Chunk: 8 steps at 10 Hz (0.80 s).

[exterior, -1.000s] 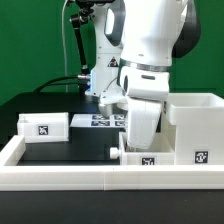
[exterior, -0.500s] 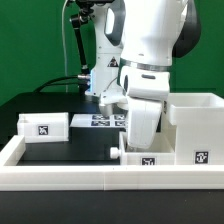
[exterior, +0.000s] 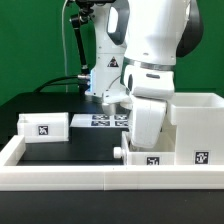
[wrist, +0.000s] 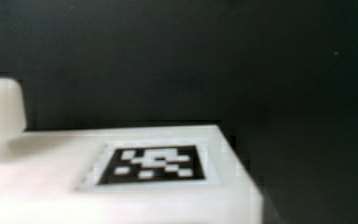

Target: Assemble drawer

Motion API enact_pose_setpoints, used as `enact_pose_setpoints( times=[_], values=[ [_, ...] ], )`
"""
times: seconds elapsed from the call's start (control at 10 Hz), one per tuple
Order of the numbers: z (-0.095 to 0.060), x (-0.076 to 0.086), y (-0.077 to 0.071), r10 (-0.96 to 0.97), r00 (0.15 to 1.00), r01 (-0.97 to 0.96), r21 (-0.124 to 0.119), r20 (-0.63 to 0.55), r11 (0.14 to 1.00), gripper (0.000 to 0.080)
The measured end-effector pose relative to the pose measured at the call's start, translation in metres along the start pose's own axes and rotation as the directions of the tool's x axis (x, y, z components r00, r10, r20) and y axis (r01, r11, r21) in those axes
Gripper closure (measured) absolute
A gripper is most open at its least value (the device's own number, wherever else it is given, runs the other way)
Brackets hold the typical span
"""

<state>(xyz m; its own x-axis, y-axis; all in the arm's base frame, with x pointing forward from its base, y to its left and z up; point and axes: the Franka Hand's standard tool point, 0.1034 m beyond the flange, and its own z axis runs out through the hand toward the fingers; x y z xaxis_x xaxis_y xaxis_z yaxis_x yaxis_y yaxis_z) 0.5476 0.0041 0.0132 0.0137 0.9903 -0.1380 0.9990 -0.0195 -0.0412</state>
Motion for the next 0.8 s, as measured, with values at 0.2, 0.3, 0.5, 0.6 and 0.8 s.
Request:
enact_pose_setpoints(
  times=[0.2, 0.3, 0.5, 0.6, 0.8],
  values=[
    [0.0002, -0.0003, -0.0001, 0.0, 1.0, 0.0, 0.0, 0.0, 1.0, 0.0758],
    [0.0003, -0.0003, -0.0002, 0.001, 1.0, -0.001, 0.001, 0.0, 1.0, 0.0758],
    [0.0015, -0.0021, -0.0015, 0.001, 1.0, -0.001, 0.01, 0.002, 1.0, 0.0758],
    [0.0014, -0.0044, -0.001, 0.005, 1.0, -0.005, 0.017, 0.005, 1.0, 0.0758],
    [-0.0018, 0.001, 0.0004, 0.004, 1.0, -0.004, 0.022, 0.009, 1.0, 0.0758]
  ],
)
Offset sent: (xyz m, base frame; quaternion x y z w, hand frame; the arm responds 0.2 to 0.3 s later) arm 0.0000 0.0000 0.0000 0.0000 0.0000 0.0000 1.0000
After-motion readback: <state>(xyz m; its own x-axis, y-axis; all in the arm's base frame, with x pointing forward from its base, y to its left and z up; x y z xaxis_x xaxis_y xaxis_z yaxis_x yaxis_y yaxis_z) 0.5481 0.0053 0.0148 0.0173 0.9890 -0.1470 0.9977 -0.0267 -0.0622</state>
